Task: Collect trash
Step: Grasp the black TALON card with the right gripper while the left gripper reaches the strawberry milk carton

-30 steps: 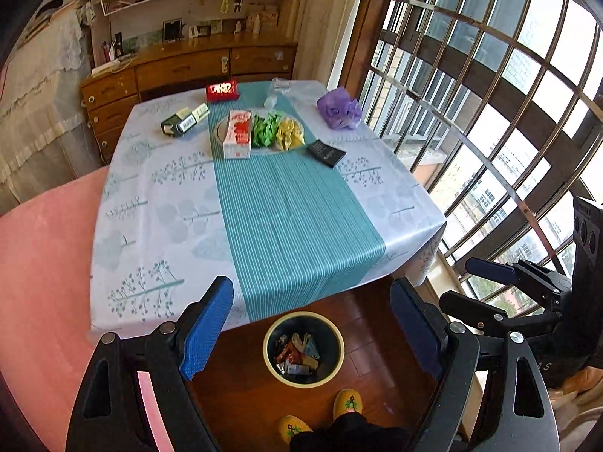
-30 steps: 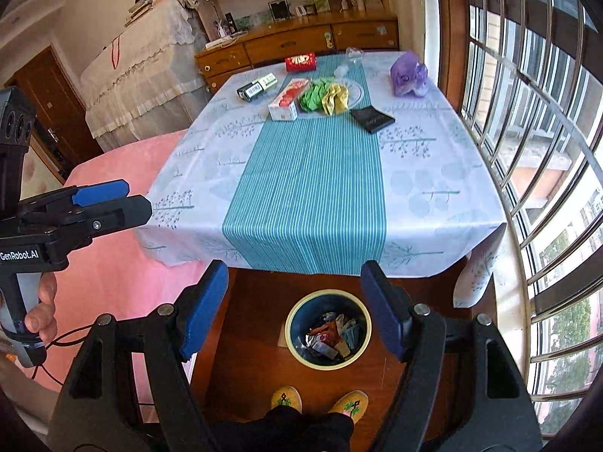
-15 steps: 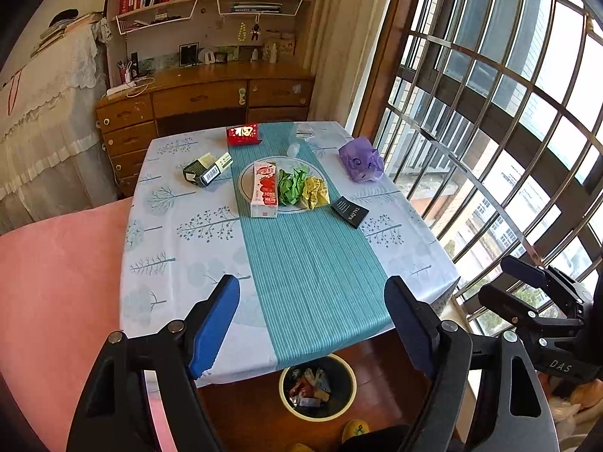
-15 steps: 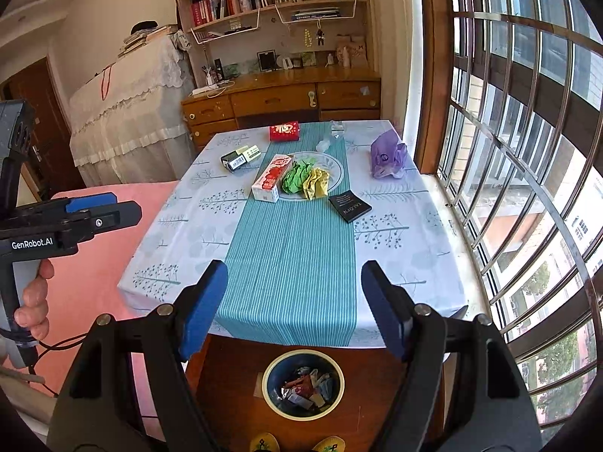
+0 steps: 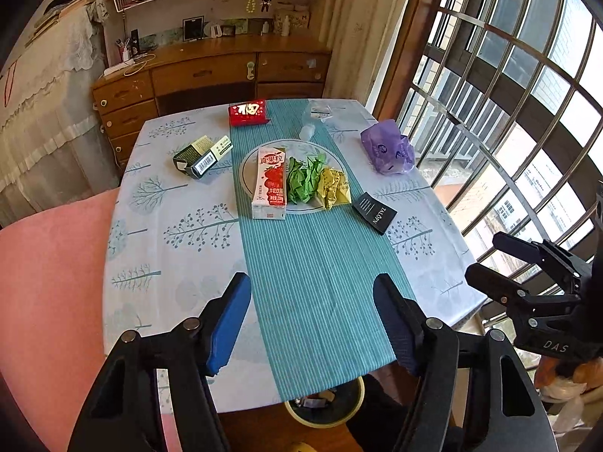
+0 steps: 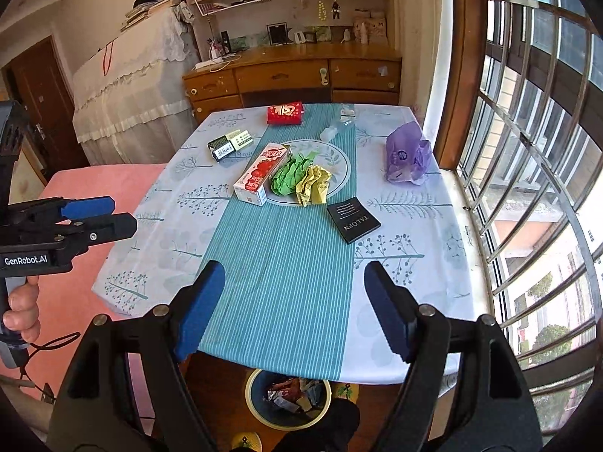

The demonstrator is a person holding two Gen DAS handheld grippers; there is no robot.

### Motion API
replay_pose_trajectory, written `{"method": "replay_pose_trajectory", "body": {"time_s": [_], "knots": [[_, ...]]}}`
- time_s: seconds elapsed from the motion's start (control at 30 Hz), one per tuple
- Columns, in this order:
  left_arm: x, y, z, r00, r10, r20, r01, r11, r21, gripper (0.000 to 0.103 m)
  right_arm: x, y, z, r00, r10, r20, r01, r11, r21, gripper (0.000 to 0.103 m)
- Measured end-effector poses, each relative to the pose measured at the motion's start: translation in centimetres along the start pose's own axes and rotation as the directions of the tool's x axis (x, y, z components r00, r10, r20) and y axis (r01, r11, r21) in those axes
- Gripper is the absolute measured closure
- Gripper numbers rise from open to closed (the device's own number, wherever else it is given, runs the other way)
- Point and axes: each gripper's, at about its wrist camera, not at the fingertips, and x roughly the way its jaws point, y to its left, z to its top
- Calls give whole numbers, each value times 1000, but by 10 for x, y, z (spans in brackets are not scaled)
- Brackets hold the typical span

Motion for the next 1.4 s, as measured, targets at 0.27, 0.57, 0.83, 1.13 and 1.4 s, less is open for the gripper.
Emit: {"method": "replay_pose_trajectory", "body": {"time_s": [0.27, 0.57, 0.83, 1.13, 1.4], "knots": [[111, -16, 59, 994, 0, -105, -12, 994, -112, 36, 111, -69, 35, 990, 46, -130, -56, 996, -74, 29], [201, -9, 84, 980, 56, -192, -98, 970, -221, 36, 217, -104, 36, 969, 37, -246, -79, 983, -166, 29], [225, 17, 93, 972, 109, -206, -166, 944, -284, 36, 261, -92, 29, 961, -12, -276, -74, 952, -297, 29], [237, 46, 112, 967, 142, -210, -201, 933, -298, 36, 272, -97, 46, 961, 15, -274, -97, 953, -288, 46], [254, 56, 126, 963, 134, -233, -195, 945, -264, 36, 292, -113, 77, 956, 44, -291, -102, 977, -190, 46]]}}
